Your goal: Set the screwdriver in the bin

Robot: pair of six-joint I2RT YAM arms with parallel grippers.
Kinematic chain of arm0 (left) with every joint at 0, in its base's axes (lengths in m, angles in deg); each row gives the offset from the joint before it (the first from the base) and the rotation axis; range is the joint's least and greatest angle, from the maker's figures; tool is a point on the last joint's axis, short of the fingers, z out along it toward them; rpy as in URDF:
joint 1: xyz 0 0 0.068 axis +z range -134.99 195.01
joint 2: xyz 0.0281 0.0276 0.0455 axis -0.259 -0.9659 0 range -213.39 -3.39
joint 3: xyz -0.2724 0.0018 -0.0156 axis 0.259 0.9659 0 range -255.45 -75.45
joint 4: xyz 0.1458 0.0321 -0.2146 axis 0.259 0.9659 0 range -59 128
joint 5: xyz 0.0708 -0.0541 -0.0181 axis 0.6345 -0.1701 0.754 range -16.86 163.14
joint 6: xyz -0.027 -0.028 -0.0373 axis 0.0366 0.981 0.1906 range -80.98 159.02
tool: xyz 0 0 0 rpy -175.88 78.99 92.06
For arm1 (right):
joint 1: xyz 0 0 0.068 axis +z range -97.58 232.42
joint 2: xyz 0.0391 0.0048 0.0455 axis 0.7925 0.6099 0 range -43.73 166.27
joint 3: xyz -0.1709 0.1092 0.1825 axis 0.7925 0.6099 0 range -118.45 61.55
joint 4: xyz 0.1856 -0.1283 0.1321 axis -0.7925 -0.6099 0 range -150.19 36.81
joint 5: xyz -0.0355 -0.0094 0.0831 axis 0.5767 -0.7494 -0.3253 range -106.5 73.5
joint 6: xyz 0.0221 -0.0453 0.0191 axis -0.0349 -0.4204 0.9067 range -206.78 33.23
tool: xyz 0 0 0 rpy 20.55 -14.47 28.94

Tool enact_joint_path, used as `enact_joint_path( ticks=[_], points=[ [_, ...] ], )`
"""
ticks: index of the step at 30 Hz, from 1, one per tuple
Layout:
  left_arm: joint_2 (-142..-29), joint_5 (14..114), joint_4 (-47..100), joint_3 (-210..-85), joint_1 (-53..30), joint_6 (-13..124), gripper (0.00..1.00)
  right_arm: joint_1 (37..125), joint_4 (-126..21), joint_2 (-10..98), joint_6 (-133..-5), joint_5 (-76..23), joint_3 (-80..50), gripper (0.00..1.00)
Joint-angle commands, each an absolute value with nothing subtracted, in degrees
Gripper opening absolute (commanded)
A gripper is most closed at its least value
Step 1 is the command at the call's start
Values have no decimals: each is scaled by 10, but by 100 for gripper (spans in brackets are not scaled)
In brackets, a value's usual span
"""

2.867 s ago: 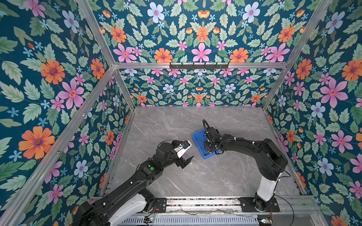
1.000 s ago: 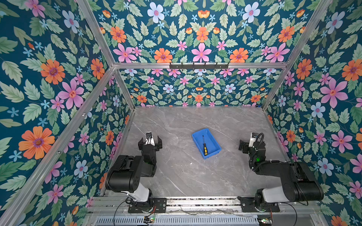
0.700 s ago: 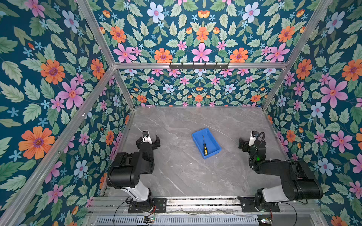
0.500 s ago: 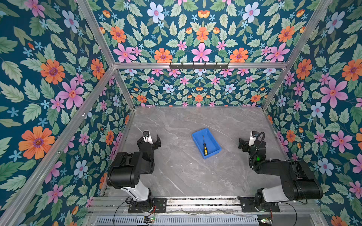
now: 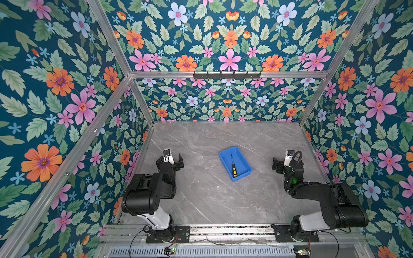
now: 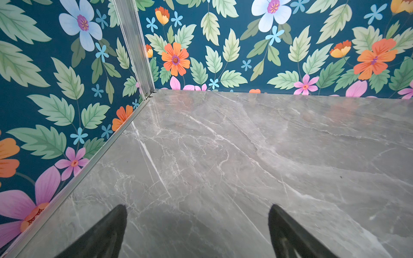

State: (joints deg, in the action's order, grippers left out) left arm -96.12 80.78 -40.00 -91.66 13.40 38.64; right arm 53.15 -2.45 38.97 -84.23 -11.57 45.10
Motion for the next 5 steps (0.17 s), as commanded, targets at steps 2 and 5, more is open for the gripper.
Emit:
enact_joint_path(
  ticks=[2,5],
  points=[
    [-961,807,-413,-917,134,389,100,532,-3,388,-849,-113,449,99],
    [-960,807,-414,-916,134,389,100,532,-5,388,-849,-113,448,99]
  ],
)
